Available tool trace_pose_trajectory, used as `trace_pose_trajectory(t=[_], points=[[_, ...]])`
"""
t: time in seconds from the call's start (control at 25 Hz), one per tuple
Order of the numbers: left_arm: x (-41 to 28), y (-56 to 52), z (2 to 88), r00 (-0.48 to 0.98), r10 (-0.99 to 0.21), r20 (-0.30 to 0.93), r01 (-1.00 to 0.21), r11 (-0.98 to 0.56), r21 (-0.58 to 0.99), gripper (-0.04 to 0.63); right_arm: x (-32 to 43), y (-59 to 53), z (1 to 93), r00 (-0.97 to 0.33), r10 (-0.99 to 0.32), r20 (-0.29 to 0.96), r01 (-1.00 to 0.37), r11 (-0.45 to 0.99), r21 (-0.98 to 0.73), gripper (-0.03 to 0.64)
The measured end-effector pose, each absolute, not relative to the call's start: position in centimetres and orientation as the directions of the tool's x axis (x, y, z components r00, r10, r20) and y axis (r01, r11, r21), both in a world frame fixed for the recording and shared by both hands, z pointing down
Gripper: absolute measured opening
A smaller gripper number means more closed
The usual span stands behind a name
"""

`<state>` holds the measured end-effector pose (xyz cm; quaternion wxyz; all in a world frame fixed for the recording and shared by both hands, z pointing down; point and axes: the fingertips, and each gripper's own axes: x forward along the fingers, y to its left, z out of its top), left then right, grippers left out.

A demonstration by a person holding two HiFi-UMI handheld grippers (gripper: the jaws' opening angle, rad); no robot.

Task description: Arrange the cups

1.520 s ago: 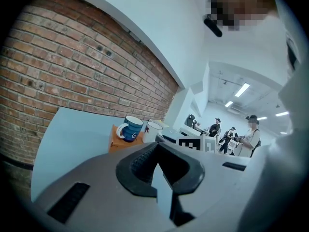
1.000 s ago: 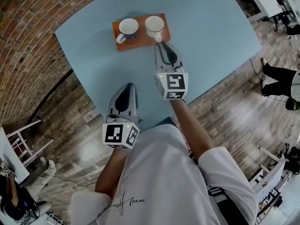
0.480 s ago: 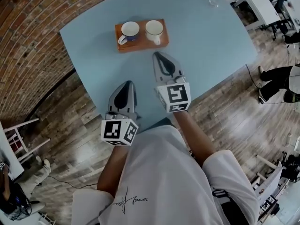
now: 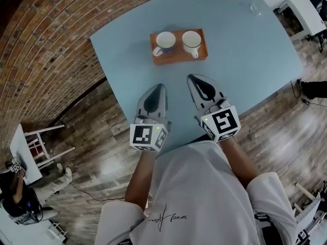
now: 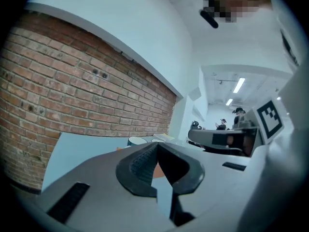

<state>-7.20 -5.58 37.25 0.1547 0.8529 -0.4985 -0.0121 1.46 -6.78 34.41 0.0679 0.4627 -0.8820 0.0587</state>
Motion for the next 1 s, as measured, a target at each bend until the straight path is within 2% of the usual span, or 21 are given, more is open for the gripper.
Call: trace_pose_trajectory(t=[0.2,0.8,0.84,0.92,1.0], points=[[-7.2,-7.9,37.7,0.542,-0.831,0.126,-0.831,-0.508,0.226,0.008,2.2,-6.8,34.6,-0.581,-0.792,0.189,-0.809,0.586,-0.033,0.021],[-7.9,-14.9,41.3,0.601,-0.773,0.203,-0.799,-0.581,0.154,0.011,2.9,-8.9,35.9,-0.598,-0.769,0.228,-0.796,0.603,-0.052,0.021],[-8.0,-15.3,41.6,0.608,-0.766,0.21,-0.794,-0.589,0.148,0.022,2.9,-9.1,36.0,-0.597,-0.768,0.231,-0.796,0.602,-0.054,0.021],[-8.0,-15.9,42.0,0.623,-0.749,0.226,-0.781,-0.609,0.138,0.12,3.0,-9.4,36.2,-0.595,-0.769,0.236,-0.798,0.599,-0.06,0.021],[-8.0,-16.5,42.5,0.634,-0.735,0.239,-0.771,-0.625,0.123,0.126,3.0,-9.7,36.5,-0.594,-0.768,0.239,-0.8,0.595,-0.074,0.021]])
